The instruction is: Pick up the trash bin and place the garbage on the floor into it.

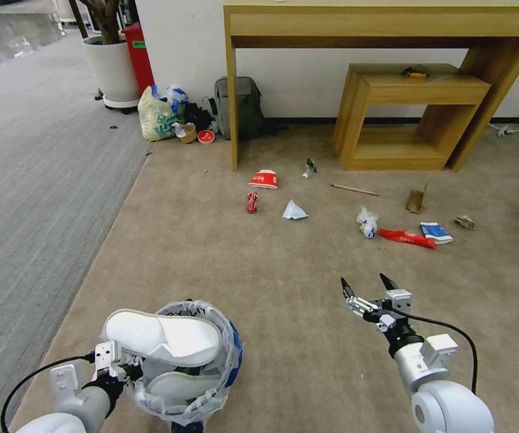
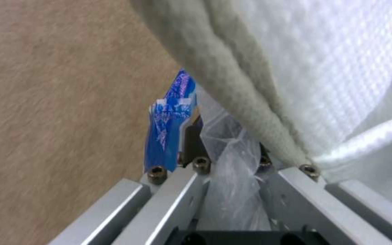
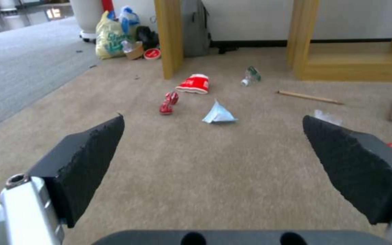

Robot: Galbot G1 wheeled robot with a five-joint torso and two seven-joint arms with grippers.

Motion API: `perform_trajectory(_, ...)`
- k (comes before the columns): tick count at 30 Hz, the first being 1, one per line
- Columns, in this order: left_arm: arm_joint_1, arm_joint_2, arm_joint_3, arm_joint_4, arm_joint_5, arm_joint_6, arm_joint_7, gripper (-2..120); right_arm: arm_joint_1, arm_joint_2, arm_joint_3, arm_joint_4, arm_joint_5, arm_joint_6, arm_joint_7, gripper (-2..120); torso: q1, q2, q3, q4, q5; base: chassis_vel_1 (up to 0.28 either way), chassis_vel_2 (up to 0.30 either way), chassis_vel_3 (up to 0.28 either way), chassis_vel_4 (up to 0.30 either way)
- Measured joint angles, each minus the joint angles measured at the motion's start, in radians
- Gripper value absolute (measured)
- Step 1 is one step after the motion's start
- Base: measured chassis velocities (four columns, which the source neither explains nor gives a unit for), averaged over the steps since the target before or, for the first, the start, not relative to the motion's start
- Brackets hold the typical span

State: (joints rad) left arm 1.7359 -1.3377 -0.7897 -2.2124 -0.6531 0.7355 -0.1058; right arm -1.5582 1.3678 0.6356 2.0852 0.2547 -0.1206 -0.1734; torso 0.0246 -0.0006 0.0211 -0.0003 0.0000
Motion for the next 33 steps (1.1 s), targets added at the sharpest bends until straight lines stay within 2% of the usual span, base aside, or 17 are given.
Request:
perform_trajectory(11, -0.002, -0.001, 0.005, 0.000, 0.000, 0.000, 0.000, 0, 0.017, -0.017, -0.014, -0.008, 0.000, -0.004, 0.003, 100, 0.000, 0.000, 0.000, 0.0002, 0.0000, -0.177, 0.157, 0.179, -0.157)
perform_trajectory(15, -0.005, -0.001, 0.009, 0.001, 0.000, 0.000, 0.001, 0, 0.021, -0.019, -0.020, -0.011, 0.000, -0.004, 0.006, 100, 0.000, 0.000, 0.000, -0.0004, 0.0000, -0.247, 0.280, 0.248, -0.265)
perform_trajectory(33, -0.010, -0.003, 0.007, 0.011, 0.001, 0.000, 0.011, 0, 0.020, -0.026, -0.039, -0.013, -0.005, -0.004, 0.014, 100, 0.000, 0.000, 0.000, 0.0000, -0.0001, -0.292, 0.284, 0.282, -0.290)
